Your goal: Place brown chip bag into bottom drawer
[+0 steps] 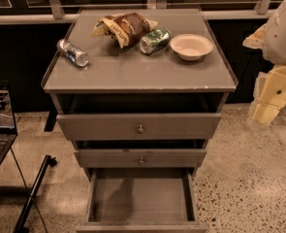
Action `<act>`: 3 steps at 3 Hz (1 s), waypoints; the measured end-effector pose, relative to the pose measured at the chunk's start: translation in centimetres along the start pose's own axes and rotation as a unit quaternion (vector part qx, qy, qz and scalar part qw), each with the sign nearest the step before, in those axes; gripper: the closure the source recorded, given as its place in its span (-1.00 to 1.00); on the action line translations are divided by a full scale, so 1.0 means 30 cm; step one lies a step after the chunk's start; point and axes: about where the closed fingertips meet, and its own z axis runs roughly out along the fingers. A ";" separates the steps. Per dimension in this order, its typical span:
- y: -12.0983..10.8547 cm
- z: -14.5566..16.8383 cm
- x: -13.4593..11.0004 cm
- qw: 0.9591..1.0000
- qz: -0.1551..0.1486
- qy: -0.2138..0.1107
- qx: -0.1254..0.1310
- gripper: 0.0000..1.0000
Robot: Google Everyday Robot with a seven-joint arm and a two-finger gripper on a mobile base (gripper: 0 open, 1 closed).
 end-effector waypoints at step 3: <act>-0.259 0.124 -0.034 0.998 0.018 -0.052 0.029 -1.00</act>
Offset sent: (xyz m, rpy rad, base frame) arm 0.0911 -0.0146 -0.0151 0.1107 -0.1014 -0.0392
